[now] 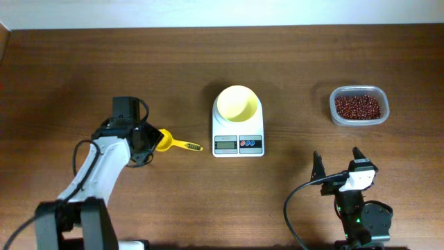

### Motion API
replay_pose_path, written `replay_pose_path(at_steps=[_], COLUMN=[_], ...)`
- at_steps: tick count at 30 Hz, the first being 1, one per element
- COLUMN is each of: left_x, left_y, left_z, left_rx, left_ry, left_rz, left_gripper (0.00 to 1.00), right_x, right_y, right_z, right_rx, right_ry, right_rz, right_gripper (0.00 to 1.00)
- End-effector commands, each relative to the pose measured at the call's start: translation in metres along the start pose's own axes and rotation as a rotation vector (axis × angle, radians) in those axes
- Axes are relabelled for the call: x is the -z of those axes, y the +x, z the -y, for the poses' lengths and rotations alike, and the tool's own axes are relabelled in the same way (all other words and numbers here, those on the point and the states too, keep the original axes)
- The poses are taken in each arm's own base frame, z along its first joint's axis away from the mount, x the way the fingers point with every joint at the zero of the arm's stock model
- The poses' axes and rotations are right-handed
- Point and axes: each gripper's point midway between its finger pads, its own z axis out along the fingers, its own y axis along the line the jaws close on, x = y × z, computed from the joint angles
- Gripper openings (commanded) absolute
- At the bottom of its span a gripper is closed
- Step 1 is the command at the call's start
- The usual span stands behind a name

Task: Scoop item into bowl and weigh 50g on scale
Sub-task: 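Move the left gripper to the yellow scoop and grasp its bowl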

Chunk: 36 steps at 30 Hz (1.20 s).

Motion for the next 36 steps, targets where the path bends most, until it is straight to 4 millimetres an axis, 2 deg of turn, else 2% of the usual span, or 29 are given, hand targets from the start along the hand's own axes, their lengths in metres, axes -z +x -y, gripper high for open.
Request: replay_pose_path(at_steps=[1,7,13,16,19,26,31,33,36], left_x=[-0.012,-0.016,-0.024,-0.025,-0.031,-0.039,-0.04,-0.041,-0.043], left_y=[0.011,0.006,0.015,0.01,0.014,0.012,0.01,0.011,0.011], left_z=[-0.004,-0.002,-0.002,-0.011,-0.019,-0.017,-0.014,-0.015,-0.017], left_rx=[0.011,0.014,0.045,0.044,0.045,0.09,0.089,0.089,0.09], left_ry=[-0.017,-0.013,-0.053,-0.092,-0.118,-0.115,-0.103,-0.108,-0.114], left_rz=[-0.052,-0.034,-0.029,0.009,-0.001,0.004,0.012,0.009,0.005], left_gripper=[0.46,0.45,0.41,0.39,0.37,0.33,0.24,0.13,0.03], right_x=[0.0,0.0,0.0,0.0,0.0,0.0,0.0,0.0,0.0], right_y=[0.003,0.003,0.003,0.003,0.003,0.003,0.003,0.003,0.003], right_z=[-0.001,-0.001,-0.001,-0.001,-0.001,-0.001,-0.001,-0.001,-0.001], right_rx=[-0.011,-0.011,-0.011,-0.011,-0.011,-0.011,-0.011,-0.011,-0.011], right_ry=[-0.004,-0.005,-0.005,-0.004,-0.005,-0.004,-0.005,-0.005,-0.005], right_rz=[-0.005,-0.005,-0.005,-0.005,-0.005,-0.005,-0.005,-0.005,-0.005], right_gripper=[0.99,0.99,0.99,0.99,0.99,0.99,0.99,0.99,0.98])
